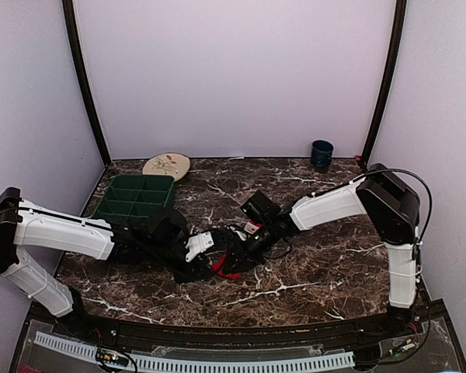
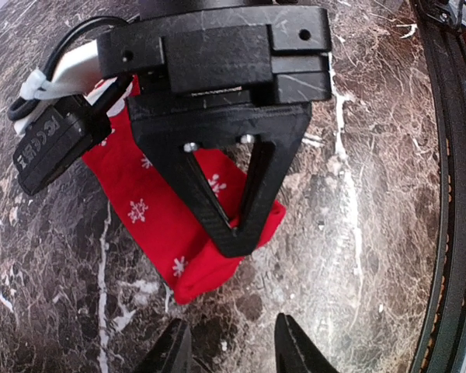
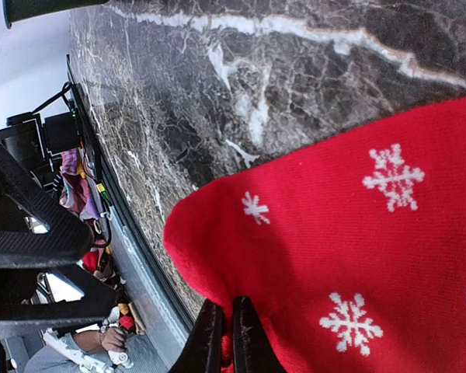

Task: Roll the socks
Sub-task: Roll the sock at the center of the board.

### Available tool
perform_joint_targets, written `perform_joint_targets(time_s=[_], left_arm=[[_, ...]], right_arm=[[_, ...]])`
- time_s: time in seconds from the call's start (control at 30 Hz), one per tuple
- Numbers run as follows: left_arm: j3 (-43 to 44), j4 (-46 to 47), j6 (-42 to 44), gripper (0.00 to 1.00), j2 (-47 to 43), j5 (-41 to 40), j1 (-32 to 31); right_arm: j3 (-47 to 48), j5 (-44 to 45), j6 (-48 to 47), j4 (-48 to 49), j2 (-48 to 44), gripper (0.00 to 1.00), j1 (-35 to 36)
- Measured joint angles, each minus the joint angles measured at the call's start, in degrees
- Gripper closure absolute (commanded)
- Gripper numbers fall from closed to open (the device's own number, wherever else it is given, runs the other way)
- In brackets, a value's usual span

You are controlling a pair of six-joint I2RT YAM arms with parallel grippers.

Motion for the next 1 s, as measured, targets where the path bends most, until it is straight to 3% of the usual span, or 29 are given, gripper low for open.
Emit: perform_joint_targets(time_s=[0.1,0.2,0.27,0.33,0.53,0.7,1.0], left_arm=[[1.73,0.72,0.79,0.6,2.51,-0.26,0.0],[2.82,1.2,1.53,0.72,4.52,-0.46,0.0],[3.1,1.2,2.43,0.85,5.14,-0.46,0.0],[3.15,1.2,3.72,0.88,5.2,-0.37,0.0],[1.4,2.43,8.33,0.87,2.27,-0.52,-0.07],[-0.63,3.82,12.24,0.79,-0.48,-2.1,-1.31],[-3.02,8.44,18.38,0.75,3.72,-12.37,-7.82]], right_arm=[[0.02,-0.15,0.0,-0.44,0.0,0.95,0.0],[0.04,-0.46,0.04,-0.48,0.0,0.95,-0.02],[0.07,-0.83,0.2,-0.44,0.02,0.95,-0.04],[0.07,-1.11,0.28,-0.44,0.02,0.95,-0.07],[0.07,-2.08,0.83,-0.42,0.13,0.95,-0.39],[0.07,-3.28,1.29,-0.35,0.13,0.96,-0.87],[0.07,-5.53,1.03,-1.44,0.13,0.96,-1.57]])
